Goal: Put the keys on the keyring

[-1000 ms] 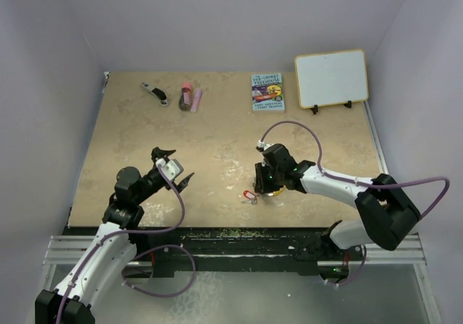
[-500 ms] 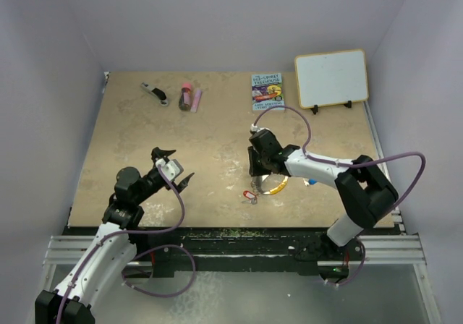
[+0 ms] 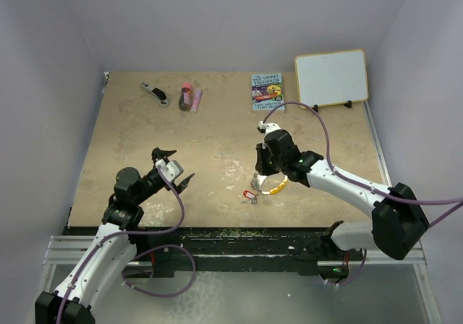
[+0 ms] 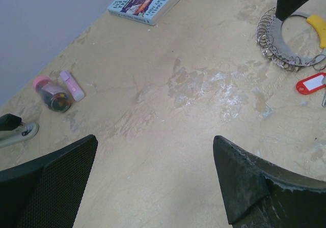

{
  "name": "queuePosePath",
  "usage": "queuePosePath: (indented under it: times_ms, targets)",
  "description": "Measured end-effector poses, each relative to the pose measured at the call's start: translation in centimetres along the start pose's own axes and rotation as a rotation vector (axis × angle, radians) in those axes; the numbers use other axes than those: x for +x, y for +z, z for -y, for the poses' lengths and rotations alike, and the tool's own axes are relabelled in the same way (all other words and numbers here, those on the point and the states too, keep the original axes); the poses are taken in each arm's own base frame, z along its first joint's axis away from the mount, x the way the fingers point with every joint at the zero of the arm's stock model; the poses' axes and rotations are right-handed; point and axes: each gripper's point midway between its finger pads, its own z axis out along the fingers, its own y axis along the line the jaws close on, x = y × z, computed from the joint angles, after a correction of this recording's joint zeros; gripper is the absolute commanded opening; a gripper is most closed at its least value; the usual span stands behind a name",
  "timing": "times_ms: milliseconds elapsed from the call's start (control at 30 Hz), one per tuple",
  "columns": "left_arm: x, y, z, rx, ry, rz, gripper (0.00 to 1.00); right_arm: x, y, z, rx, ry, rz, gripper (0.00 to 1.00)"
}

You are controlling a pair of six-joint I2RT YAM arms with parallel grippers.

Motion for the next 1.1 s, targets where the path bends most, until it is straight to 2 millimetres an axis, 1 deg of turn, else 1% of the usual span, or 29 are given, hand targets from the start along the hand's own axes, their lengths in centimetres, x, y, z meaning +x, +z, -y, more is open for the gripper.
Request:
queuePosePath:
  times_ms: [100, 233, 367, 500, 600, 800, 1100]
  targets:
    - [-0.1, 0.0, 0.1, 0.004, 0.0, 0.003, 0.98, 0.8, -0.8, -0.4, -0.041, -0.022, -0.009, 0.21]
    - [-0.2, -0.1, 0.1, 0.003, 0.003, 0.007, 0.98, 2.4, -0.9, -0.8, -0.061, -0.047, -0.053, 0.23]
    - [-0.2, -0.1, 0.1, 0.003, 0.004, 0.008, 0.98, 4.0, -0.5, -1.0, -0.054, -0.071, -0.11, 0.26]
    - [-0.2, -0.1, 0.1, 0.002, 0.004, 0.008, 0.98, 6.7, 0.3, -1.2, -0.033, -0.111, -0.2, 0.28]
    - [-0.2, -0.1, 0.1, 0.002, 0.005, 0.008, 0.98, 7.7, 0.4, -1.2, -0.022, -0.131, -0.235, 0.3]
    - [-0.2, -0.1, 0.1, 0.003, 0.003, 0.006, 0.98, 7.9, 0.4, -1.0, 0.002, -0.145, -0.24, 0.32]
    - [-0.2, -0.1, 0.1, 0.002, 0.005, 0.008, 0.98, 7.5, 1.2, -0.9, 0.042, -0.162, -0.236, 0.32]
